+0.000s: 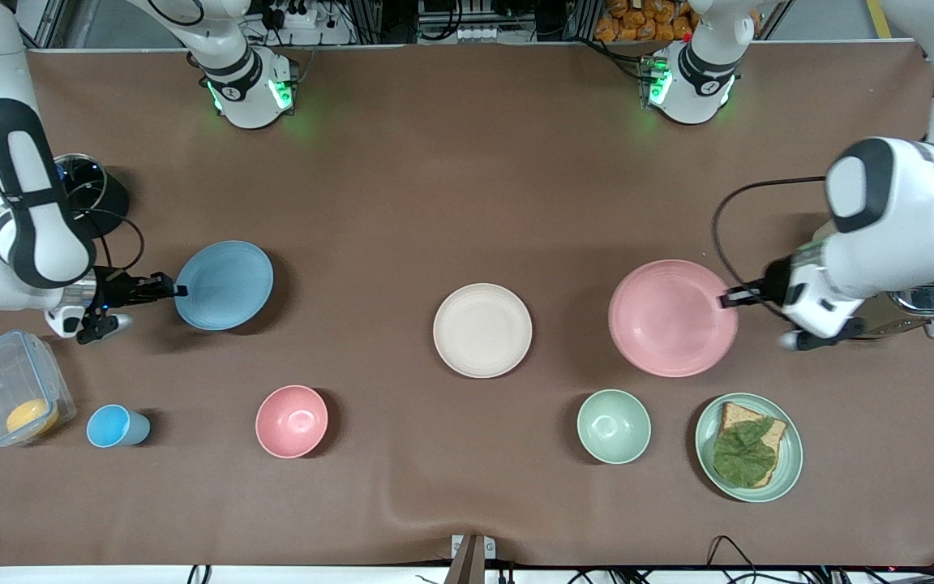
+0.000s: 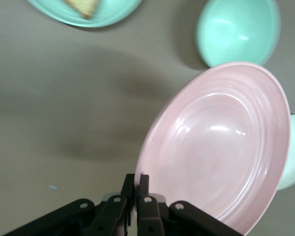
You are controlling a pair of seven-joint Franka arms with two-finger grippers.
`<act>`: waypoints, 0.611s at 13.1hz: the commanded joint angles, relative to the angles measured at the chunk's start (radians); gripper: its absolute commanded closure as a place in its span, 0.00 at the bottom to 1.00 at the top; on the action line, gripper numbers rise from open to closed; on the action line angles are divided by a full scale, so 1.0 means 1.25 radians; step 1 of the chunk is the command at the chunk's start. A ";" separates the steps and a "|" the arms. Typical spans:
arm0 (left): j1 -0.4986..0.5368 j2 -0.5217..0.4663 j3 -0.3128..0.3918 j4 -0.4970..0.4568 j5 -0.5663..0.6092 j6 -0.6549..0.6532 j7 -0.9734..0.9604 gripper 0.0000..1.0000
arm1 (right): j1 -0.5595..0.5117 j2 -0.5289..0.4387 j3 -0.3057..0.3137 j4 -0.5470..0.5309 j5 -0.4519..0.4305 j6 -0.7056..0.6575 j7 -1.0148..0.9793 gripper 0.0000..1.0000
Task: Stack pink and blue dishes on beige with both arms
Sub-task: 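Lift the pink plate with the left gripper and lower it onto the beige plate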
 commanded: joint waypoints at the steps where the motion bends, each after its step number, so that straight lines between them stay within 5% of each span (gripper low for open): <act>1: -0.096 0.068 -0.007 0.084 -0.009 -0.014 -0.088 1.00 | -0.011 0.018 0.003 0.044 -0.020 -0.035 -0.001 1.00; 8: -0.243 0.196 -0.002 0.078 -0.008 0.212 -0.111 1.00 | 0.001 0.018 0.004 0.116 -0.080 -0.110 0.089 1.00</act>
